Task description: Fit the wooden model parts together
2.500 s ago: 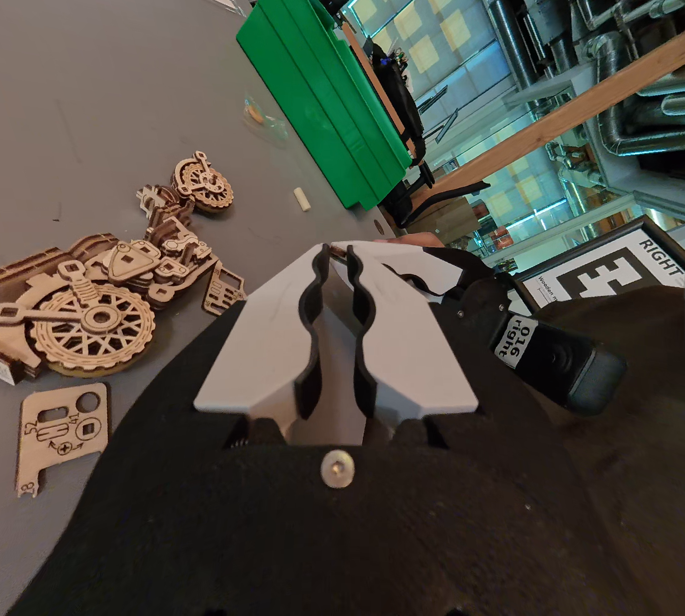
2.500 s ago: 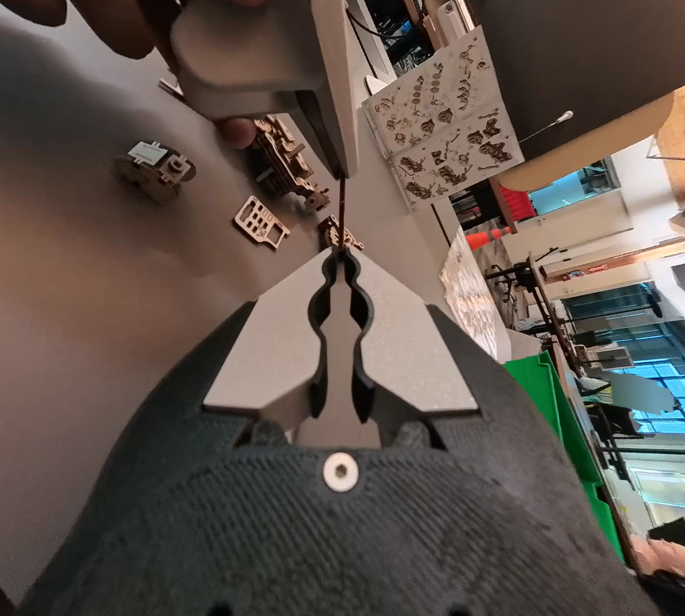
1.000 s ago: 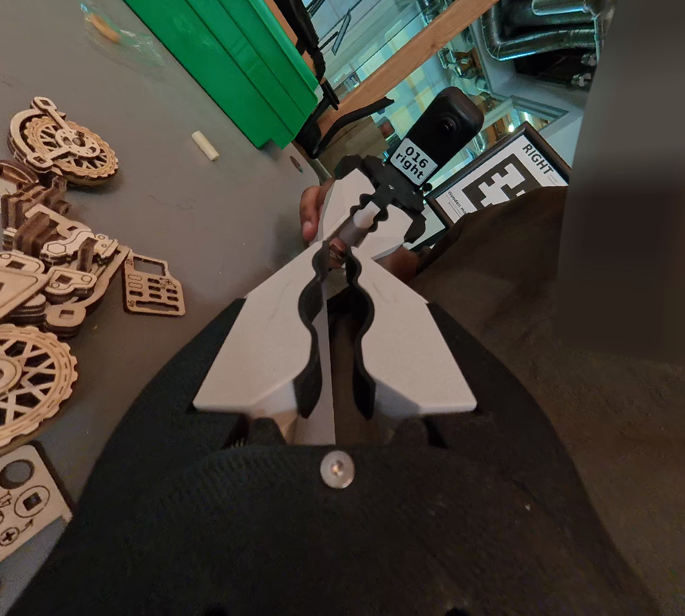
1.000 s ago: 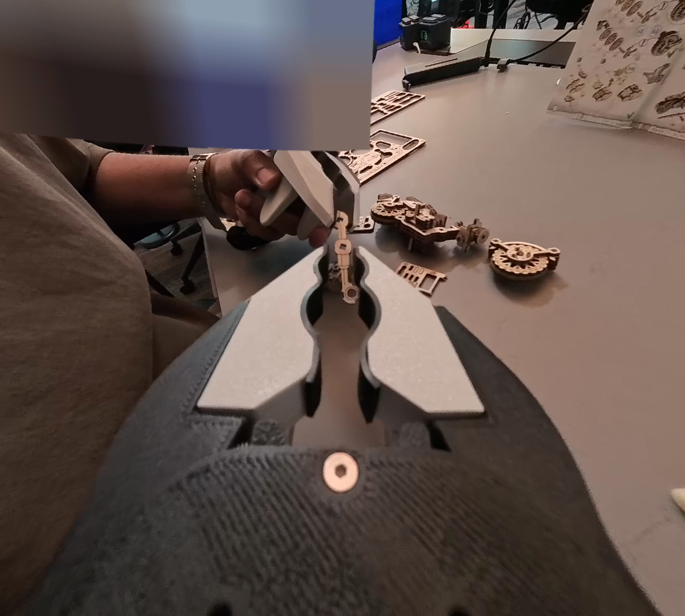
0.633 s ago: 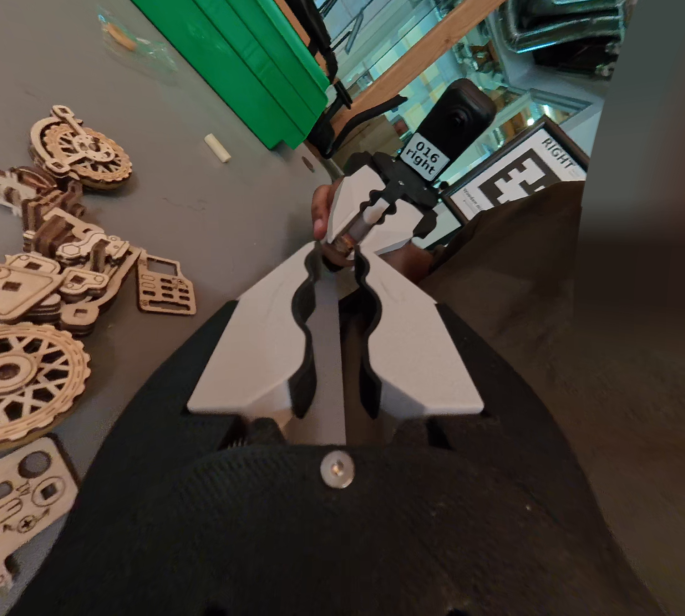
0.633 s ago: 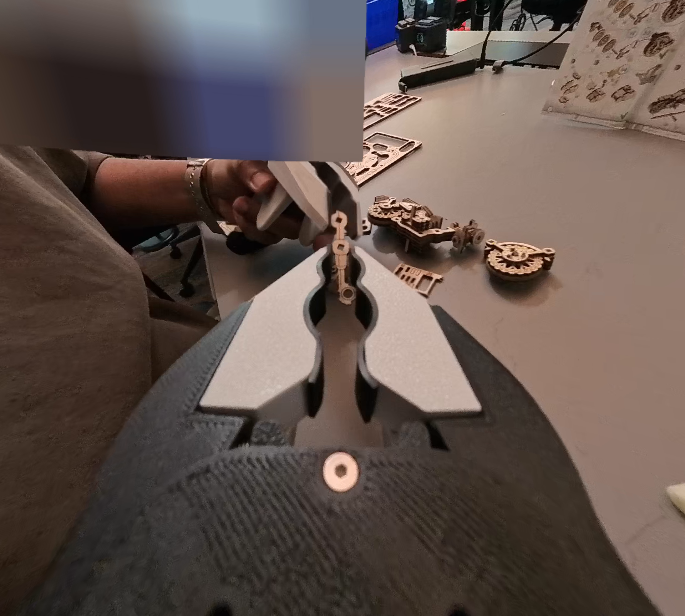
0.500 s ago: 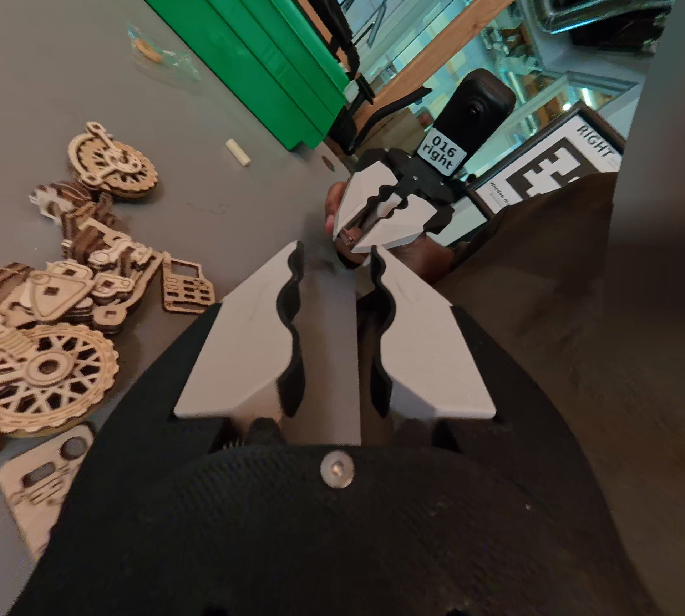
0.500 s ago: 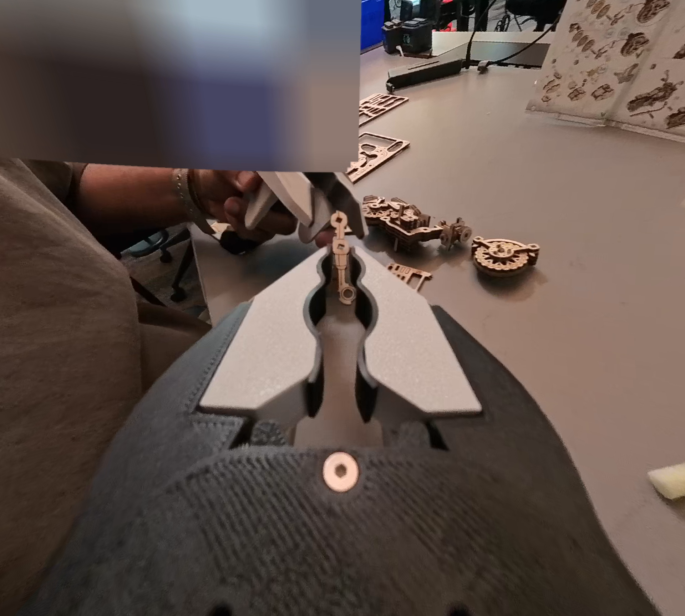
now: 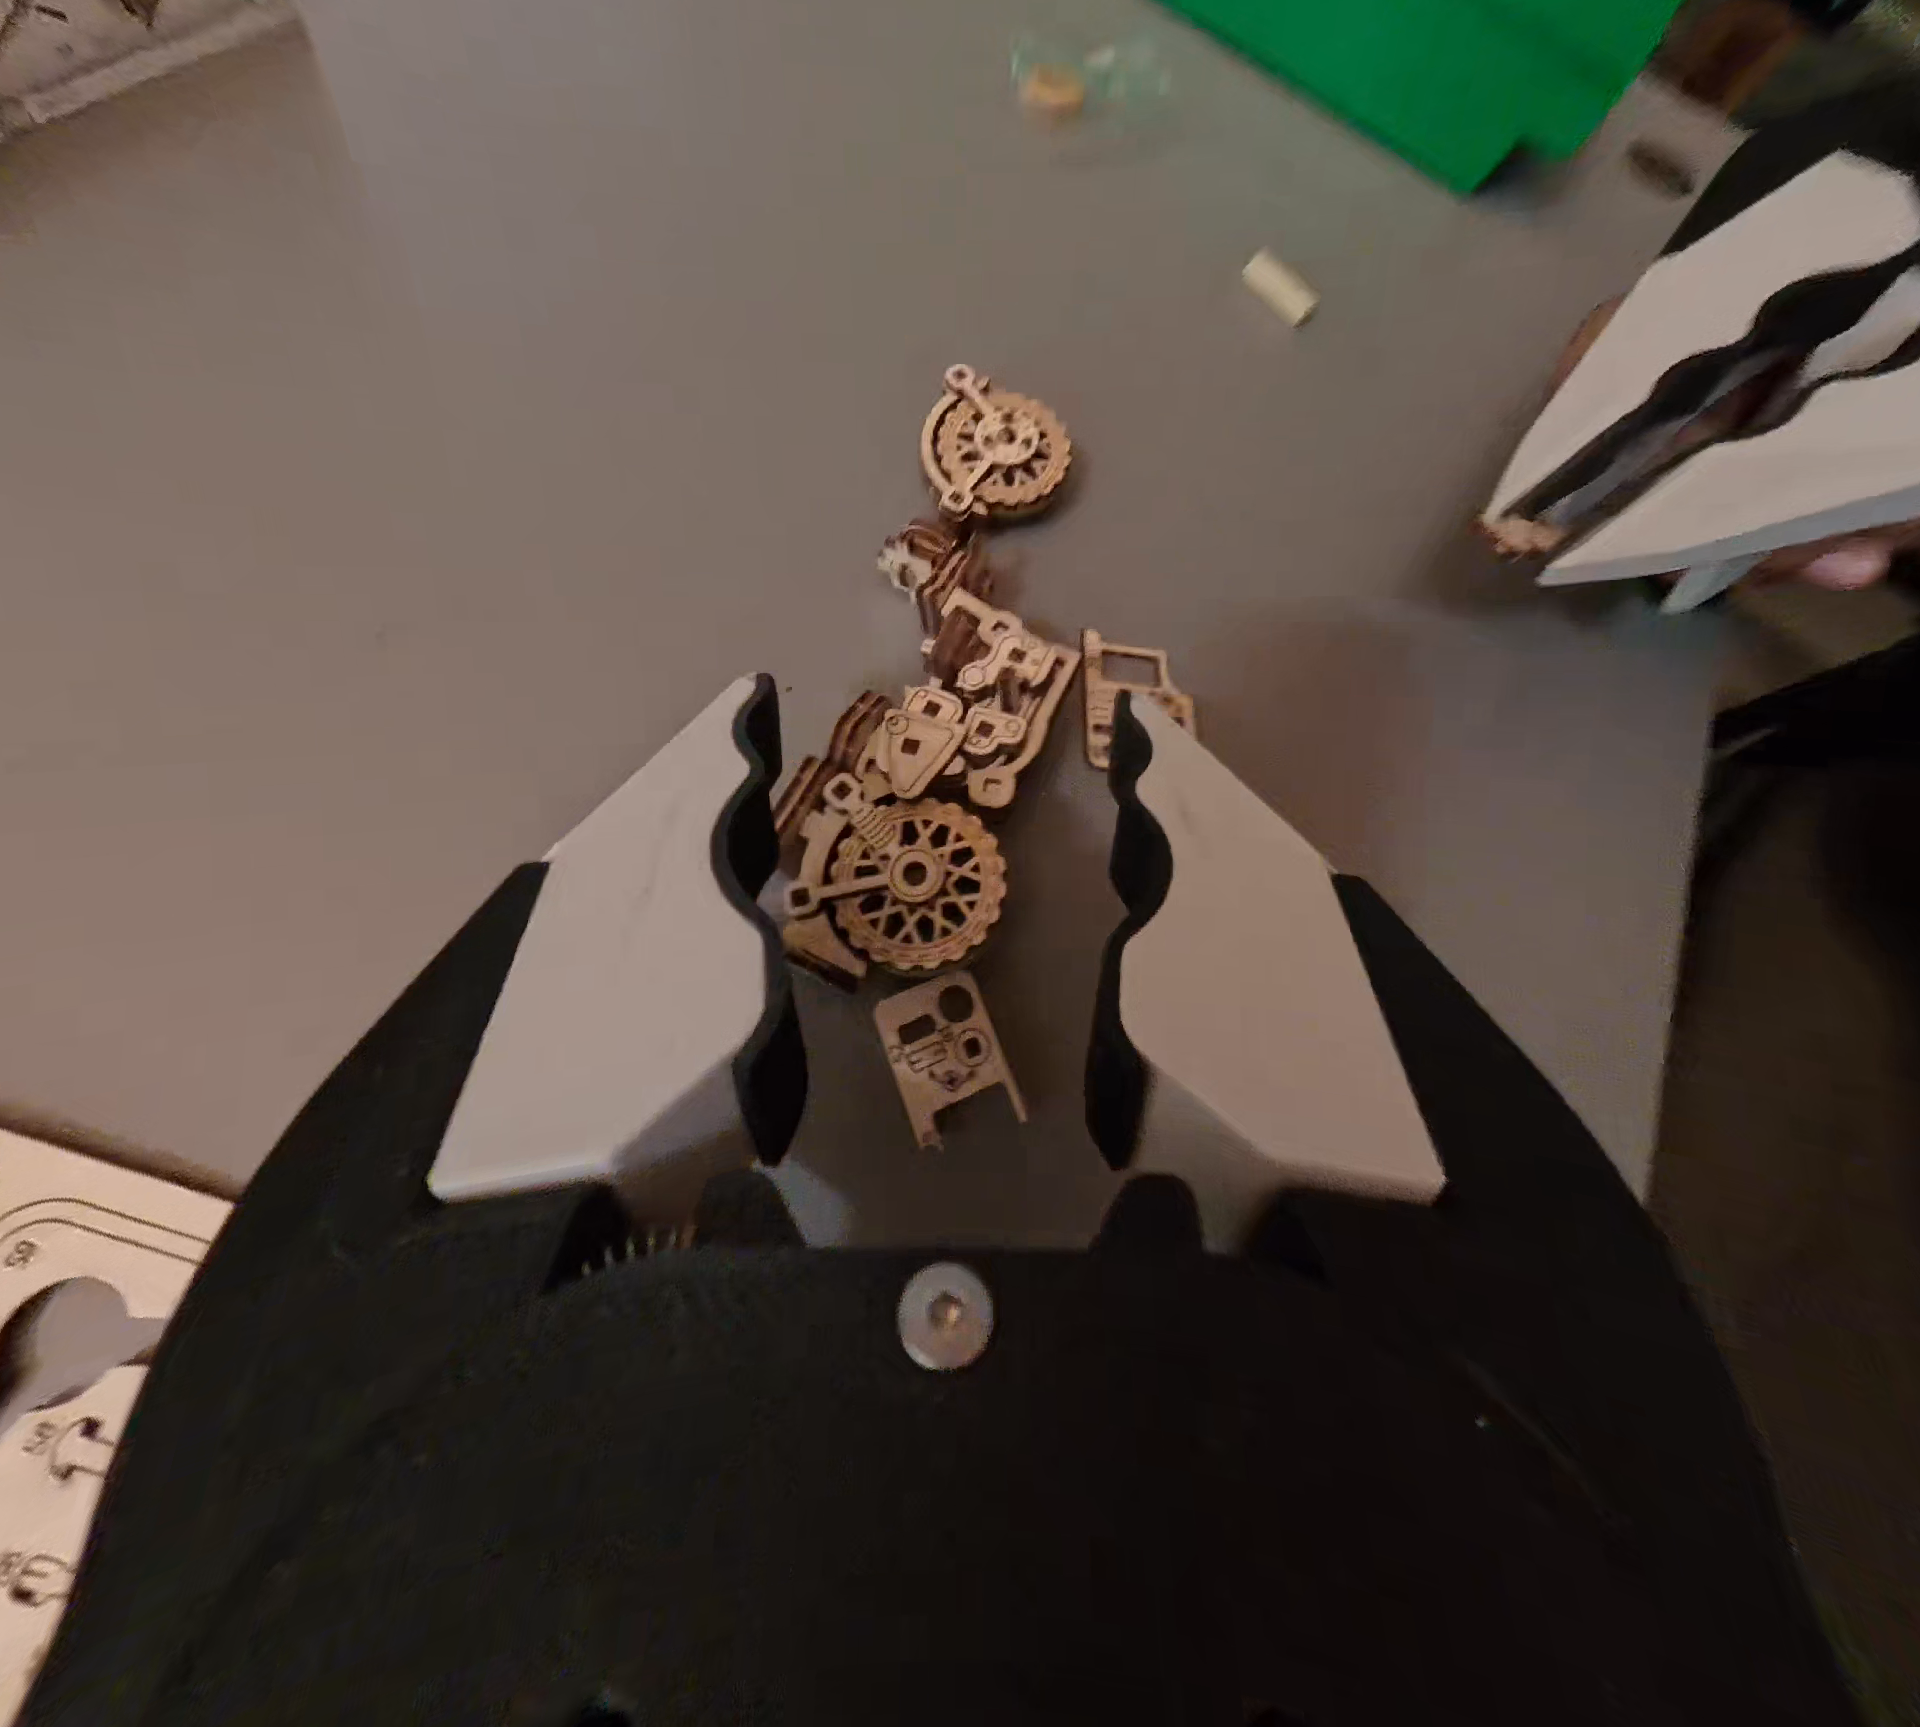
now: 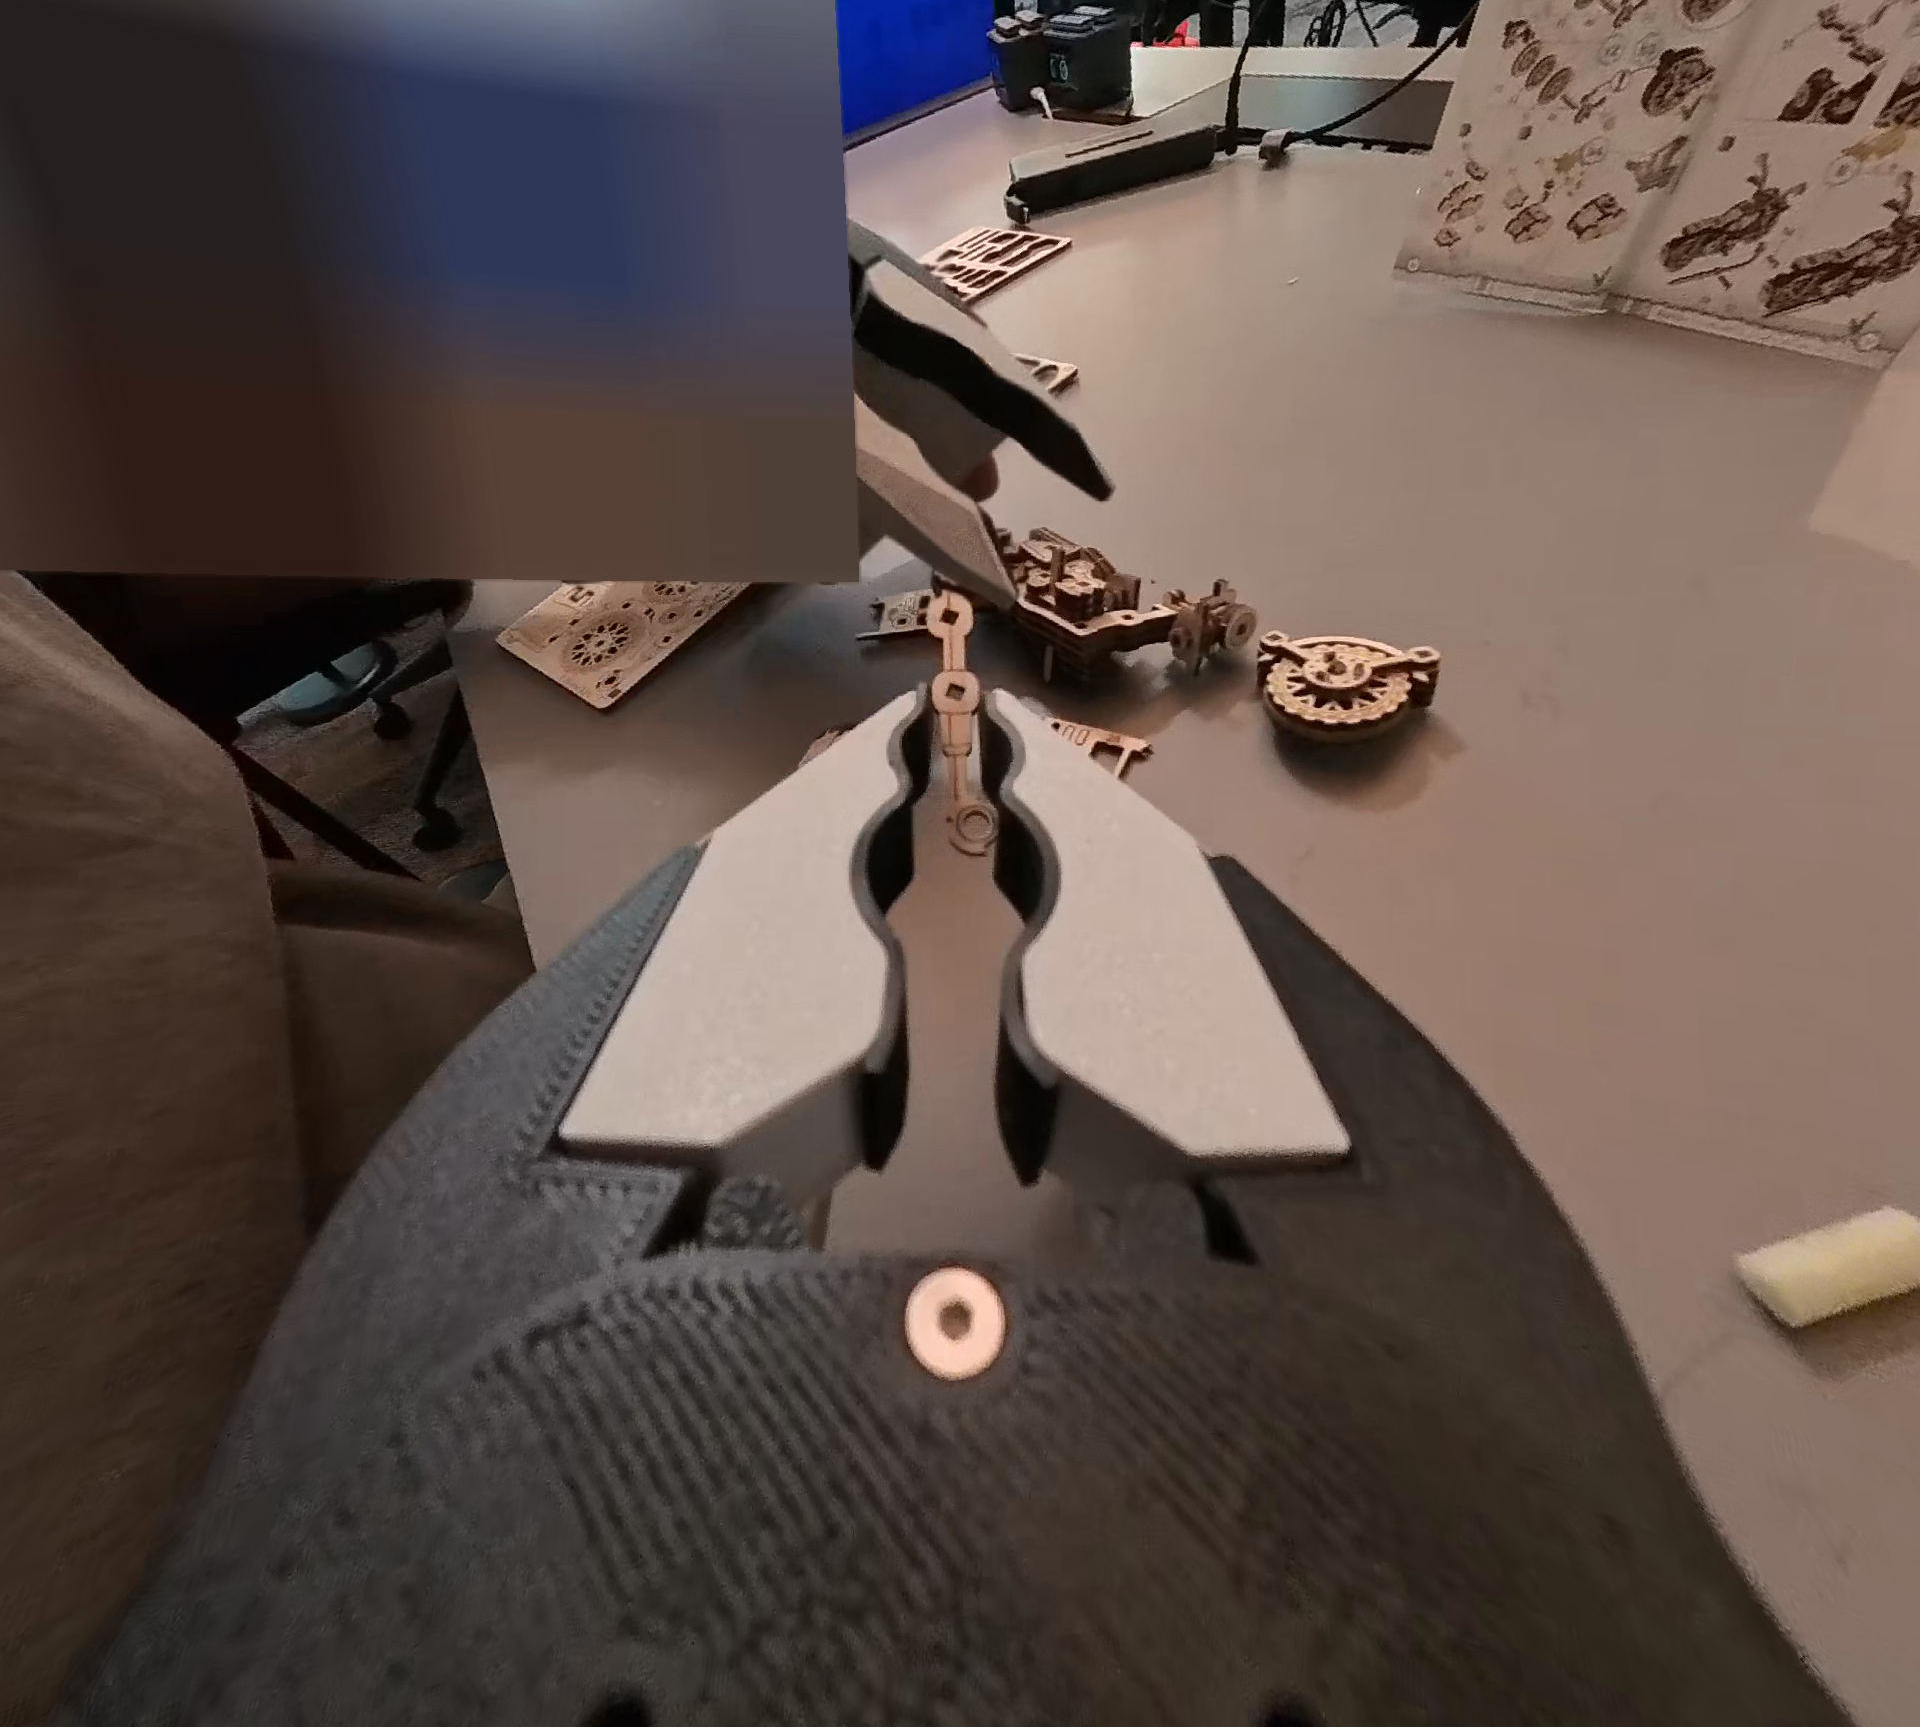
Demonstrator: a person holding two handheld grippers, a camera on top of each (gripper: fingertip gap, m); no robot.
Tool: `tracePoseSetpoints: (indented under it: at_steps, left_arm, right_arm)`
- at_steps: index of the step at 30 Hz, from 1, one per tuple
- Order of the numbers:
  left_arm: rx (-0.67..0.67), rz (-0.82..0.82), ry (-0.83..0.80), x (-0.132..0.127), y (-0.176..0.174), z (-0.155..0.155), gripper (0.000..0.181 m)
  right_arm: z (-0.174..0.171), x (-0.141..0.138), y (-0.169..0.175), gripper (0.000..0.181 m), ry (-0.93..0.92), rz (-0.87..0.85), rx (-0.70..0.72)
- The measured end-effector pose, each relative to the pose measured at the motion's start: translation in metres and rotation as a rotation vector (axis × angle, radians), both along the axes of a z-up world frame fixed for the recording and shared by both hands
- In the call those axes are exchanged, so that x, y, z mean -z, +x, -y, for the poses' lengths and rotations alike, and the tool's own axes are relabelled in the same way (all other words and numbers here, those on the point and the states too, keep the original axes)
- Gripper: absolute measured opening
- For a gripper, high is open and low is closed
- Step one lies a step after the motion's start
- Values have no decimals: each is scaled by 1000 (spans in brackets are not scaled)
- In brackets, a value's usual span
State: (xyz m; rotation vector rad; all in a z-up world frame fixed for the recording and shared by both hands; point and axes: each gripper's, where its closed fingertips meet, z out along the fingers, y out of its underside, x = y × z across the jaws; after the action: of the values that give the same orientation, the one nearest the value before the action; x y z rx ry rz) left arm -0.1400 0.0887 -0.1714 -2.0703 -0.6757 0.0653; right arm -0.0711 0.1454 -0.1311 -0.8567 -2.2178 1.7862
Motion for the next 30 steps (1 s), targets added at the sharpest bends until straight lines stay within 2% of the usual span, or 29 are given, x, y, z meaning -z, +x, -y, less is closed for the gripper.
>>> tracePoseSetpoints:
  at_steps: [6,18,23,26,30]
  left_arm:
    - [19,14,-66,13,-5,-1,63]
    - [84,57,-78,21,1,-6,45]
    - [108,52,-79,21,6,-7,44]
    - [119,-4,-99,19,8,-8,43]
    - [133,-198,-196,17,9,-5,44]
  right_arm:
    - [1,1,0,7,3,3,1]
    - [2,3,-1,7,16,8,11]
    - [1,5,-2,6,23,11,22]
    - [-4,7,-6,6,32,24,53]
    - [-14,14,-18,7,86,26,139]
